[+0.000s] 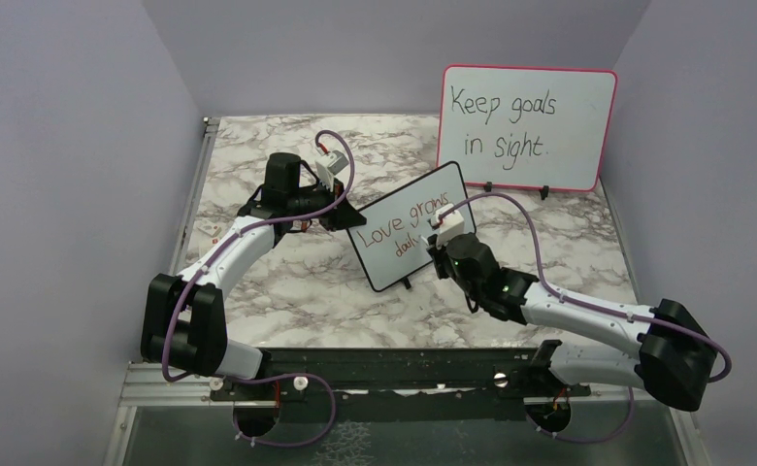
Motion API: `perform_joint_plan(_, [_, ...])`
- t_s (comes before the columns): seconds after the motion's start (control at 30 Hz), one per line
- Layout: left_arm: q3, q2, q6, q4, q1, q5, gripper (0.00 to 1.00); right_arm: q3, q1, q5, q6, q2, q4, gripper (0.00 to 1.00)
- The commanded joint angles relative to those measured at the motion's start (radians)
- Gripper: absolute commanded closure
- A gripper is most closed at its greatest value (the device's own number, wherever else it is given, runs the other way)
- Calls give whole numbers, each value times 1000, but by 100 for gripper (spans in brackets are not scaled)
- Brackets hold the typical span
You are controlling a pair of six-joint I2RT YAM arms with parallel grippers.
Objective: Write a sentence on the whiteboard
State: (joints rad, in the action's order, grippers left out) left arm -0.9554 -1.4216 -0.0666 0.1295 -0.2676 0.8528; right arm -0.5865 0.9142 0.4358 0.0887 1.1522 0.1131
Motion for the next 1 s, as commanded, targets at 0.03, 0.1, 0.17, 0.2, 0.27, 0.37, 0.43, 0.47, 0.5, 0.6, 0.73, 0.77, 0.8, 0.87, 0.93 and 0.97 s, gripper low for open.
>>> perform_joint_plan(0.03, [30, -50, 117, 111, 16, -221, 100, -36, -10, -9, -6, 17, 26, 100])
perform_joint_plan(0.1, [30, -51, 117, 111, 16, -223, 100, -41, -10, -18, -2, 17, 6, 100])
perform_joint_plan(0.17, [30, -52, 117, 111, 16, -221, 100, -44, -11, -28, 1, 17, -16, 100])
perform_joint_plan(0.2, [30, -51, 117, 111, 16, -221, 100, -45, -11, -32, 2, 17, -28, 100])
perform_joint_plan(0.27, [30, -52, 116, 111, 16, -221, 100, -47, -10, -42, 7, 18, -51, 100])
perform_joint_plan(0.37, [30, -52, 115, 111, 16, -222, 100, -50, -11, -58, 17, 21, -87, 99])
perform_joint_plan(0.43, [30, -52, 115, 111, 16, -222, 100, -48, -10, -65, 25, 23, -106, 100])
perform_joint_plan(0.47, [30, -52, 116, 111, 16, -223, 100, -48, -9, -67, 29, 24, -111, 100])
perform_joint_plan(0.5, [30, -52, 115, 111, 16, -223, 100, -47, -9, -70, 32, 26, -111, 100])
perform_joint_plan(0.6, [30, -52, 115, 111, 16, -222, 100, -48, -10, -86, 37, 32, -152, 100])
perform_joint_plan(0.73, [30, -52, 114, 111, 16, -223, 100, -50, -11, -116, 44, 46, -169, 100])
perform_joint_plan(0.77, [30, -52, 113, 111, 16, -224, 100, -52, -9, -121, 45, 50, -177, 100])
perform_joint_plan(0.8, [30, -52, 113, 111, 16, -224, 100, -53, -10, -125, 45, 52, -185, 100])
perform_joint_plan(0.87, [30, -51, 113, 111, 16, -225, 100, -58, -10, -134, 48, 48, -196, 100])
perform_joint_plan(0.93, [30, -52, 113, 111, 16, -225, 100, -56, -10, -139, 49, 36, -197, 100])
perform_joint_plan(0.97, [30, -51, 113, 111, 16, -225, 100, -58, -10, -142, 49, 29, -197, 99])
